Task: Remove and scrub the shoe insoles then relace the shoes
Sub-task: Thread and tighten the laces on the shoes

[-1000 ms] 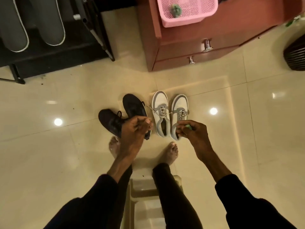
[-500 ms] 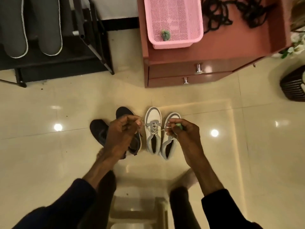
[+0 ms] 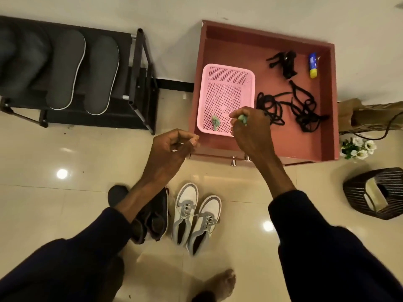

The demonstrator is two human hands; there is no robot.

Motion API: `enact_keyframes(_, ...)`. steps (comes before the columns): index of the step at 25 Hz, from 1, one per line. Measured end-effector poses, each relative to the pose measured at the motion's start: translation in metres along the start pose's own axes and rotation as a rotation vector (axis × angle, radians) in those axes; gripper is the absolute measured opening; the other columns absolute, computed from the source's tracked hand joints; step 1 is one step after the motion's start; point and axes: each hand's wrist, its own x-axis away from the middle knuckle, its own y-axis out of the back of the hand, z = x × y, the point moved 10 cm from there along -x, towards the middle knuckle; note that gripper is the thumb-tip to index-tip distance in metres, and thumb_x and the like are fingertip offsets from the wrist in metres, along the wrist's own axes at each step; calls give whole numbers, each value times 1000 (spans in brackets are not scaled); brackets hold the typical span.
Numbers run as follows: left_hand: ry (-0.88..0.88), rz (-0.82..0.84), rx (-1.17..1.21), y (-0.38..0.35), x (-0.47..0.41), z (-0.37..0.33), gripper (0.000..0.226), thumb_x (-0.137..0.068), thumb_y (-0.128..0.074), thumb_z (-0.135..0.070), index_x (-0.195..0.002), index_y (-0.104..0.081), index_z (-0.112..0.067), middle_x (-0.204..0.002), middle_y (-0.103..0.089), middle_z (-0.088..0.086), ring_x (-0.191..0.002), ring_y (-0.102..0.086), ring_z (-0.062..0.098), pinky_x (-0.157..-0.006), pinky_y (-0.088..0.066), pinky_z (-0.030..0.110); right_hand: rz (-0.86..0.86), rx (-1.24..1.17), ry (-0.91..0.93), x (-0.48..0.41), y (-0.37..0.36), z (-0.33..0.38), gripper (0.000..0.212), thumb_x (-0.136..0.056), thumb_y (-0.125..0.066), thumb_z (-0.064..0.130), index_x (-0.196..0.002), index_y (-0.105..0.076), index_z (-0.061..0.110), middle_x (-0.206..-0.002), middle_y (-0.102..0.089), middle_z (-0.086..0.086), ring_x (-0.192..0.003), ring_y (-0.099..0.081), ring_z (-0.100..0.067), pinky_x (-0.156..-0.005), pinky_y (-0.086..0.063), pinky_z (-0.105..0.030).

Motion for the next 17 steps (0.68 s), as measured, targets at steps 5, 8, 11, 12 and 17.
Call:
enact_keyframes(5,-18,12,-38,9,-10,8,13,-97,-71,-17,-106,-74,-9,-92,-78,2,-83,-75,23,-79,-61,39,140,476,102,-31,-45,-16,20,-88,-57,5,-101,-71,11,-108,-70,-11,-99,-65,-30,-76,-45,-29)
enact_keyframes(8,-23,21,-45,13,-6,16,9,-96,-72,-15,-103,-75,-9,-91,-78,6,-82,-75,26,-80,-61,42,137,496,120,-33,-50,-25,19,-92,-65,16,-111,-68,12,-114,-68,-12,-104,-65,-30,-84,-52,-36)
enact_keyframes(11,-25,31,-63,15,1,20,6,-96,-72,-14,-102,-74,-13,-91,-78,4,-81,-75,23,-79,-62,41,-19,422,201,-14,-36,-12,25,-93,-69,16,-116,-67,7,-116,-67,-14,-110,-61,-30,-91,-50,-37)
enact_keyframes(12,-26,38,-68,16,3,20,6,-96,-71,-15,-102,-74,-15,-92,-78,2,-81,-75,22,-79,-62,40,-75,395,229,-5,-30,-7,24,-93,-70,14,-115,-67,5,-114,-67,-14,-109,-61,-29,-90,-48,-35)
enact_keyframes(17,-9,77,-79,8,21,31,11,-97,-71,-16,-106,-74,-10,-93,-78,5,-82,-76,23,-79,-62,37,-264,182,229,50,3,0,11,-90,-70,5,-100,-72,7,-97,-70,-7,-87,-65,-19,-76,-56,-33)
